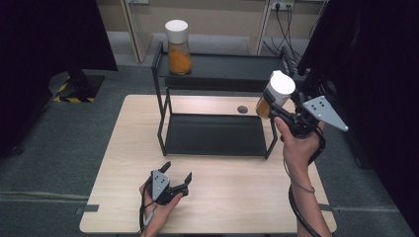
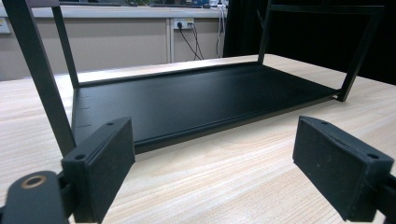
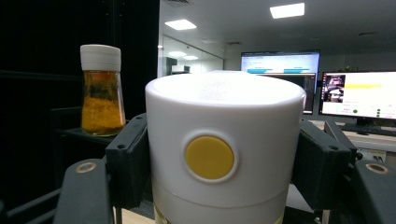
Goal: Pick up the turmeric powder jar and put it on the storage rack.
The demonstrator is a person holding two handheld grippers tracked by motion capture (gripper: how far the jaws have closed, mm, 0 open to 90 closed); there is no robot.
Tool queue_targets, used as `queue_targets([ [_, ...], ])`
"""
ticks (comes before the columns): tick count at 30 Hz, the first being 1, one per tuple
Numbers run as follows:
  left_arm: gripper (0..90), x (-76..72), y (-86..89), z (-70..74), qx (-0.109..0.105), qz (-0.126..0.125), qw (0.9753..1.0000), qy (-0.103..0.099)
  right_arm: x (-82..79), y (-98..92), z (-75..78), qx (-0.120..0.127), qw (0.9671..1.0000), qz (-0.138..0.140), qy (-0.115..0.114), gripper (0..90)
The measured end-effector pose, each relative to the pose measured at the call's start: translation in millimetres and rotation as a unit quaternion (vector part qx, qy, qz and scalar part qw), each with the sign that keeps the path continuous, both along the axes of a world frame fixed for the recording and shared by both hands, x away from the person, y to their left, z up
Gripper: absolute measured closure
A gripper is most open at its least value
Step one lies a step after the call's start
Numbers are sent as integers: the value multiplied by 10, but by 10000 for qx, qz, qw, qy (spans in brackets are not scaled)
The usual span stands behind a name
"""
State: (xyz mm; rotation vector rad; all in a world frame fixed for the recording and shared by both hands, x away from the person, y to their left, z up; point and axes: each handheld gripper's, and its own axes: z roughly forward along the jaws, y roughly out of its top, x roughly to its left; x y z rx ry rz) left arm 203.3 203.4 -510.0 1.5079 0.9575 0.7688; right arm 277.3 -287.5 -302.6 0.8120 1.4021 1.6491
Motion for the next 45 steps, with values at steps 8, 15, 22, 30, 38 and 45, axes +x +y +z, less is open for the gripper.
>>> queue_targets([
  [8,127,2,0,2,8,-5,10000,3,67,12,79,61,10000,-24,-31,311],
  [15,127,3,-4,4,23,-7,10000,3,105,16,146,89,9999,-37,-46,311],
  [22,127,1,-1,2,11,-5,10000,2,151,35,236,98,9999,-56,-68,311],
  [30,128,2,2,1,6,-13,10000,0,204,87,330,76,9999,-72,-94,311],
  [38,127,2,5,0,-3,-16,10000,0,290,155,459,37,9999,-110,-103,311],
  [45,127,6,9,2,-10,-18,10000,11,357,189,566,24,9999,-144,-88,311],
])
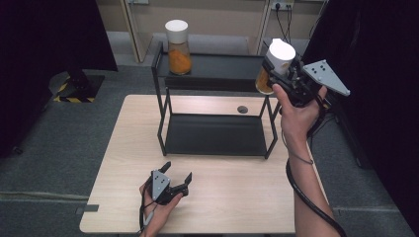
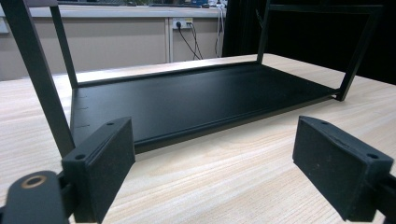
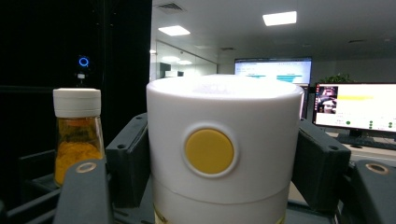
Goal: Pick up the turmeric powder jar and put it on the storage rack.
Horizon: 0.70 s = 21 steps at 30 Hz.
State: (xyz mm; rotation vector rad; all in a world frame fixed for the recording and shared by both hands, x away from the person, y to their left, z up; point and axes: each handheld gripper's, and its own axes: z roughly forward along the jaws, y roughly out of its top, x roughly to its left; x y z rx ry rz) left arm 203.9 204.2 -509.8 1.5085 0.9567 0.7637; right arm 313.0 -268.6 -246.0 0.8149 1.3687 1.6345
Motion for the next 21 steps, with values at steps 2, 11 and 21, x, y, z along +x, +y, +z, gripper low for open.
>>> queue_targets([
  [2,128,1,0,1,1,-1,10000,5,24,12,19,8,10000,-5,14,310],
  [11,127,4,6,3,-4,-3,10000,15,125,61,111,2,9999,-66,78,311],
  [21,127,12,13,4,-29,-15,10000,34,230,120,184,-10,9998,-89,163,310],
])
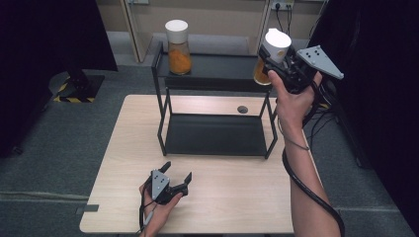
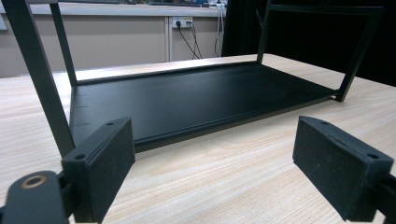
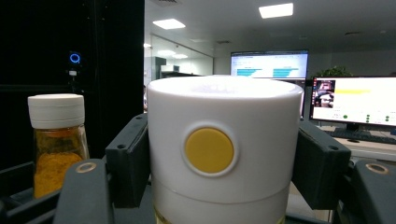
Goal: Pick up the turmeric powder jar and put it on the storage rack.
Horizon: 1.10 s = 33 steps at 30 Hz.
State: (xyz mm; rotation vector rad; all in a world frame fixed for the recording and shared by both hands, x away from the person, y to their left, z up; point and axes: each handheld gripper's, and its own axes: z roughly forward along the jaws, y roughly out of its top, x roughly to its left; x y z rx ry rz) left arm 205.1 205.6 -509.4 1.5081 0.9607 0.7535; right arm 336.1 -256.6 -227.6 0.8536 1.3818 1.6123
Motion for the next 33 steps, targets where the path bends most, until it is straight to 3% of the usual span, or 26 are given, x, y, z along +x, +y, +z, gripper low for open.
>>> queue_targets([
  [14,127,2,-3,4,13,0,10000,6,186,54,137,-99,9997,-114,200,310],
  [33,127,5,5,2,1,-18,10000,7,404,198,158,-166,9983,-338,435,310],
])
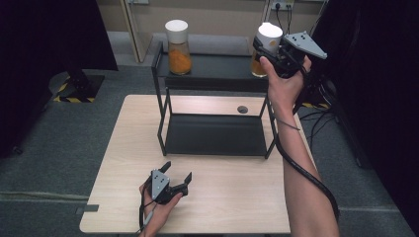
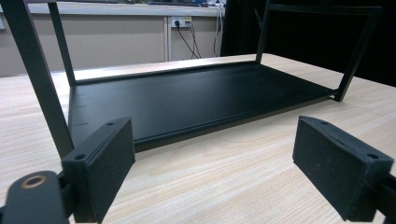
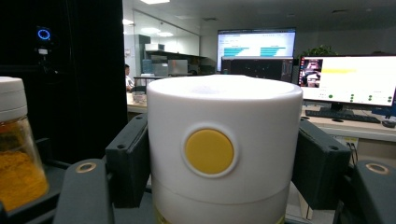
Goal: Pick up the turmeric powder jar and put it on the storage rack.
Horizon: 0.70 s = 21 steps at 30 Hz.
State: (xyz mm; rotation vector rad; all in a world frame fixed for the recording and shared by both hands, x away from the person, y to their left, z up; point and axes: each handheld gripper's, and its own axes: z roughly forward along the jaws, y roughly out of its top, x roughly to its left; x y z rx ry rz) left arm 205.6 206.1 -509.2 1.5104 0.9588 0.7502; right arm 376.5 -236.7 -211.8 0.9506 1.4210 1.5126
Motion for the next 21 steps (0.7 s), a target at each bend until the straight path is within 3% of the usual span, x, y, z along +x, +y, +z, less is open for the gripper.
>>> queue_targets([
  [21,127,1,3,-1,-10,-4,10000,2,167,91,-55,-47,9997,-225,102,310],
])
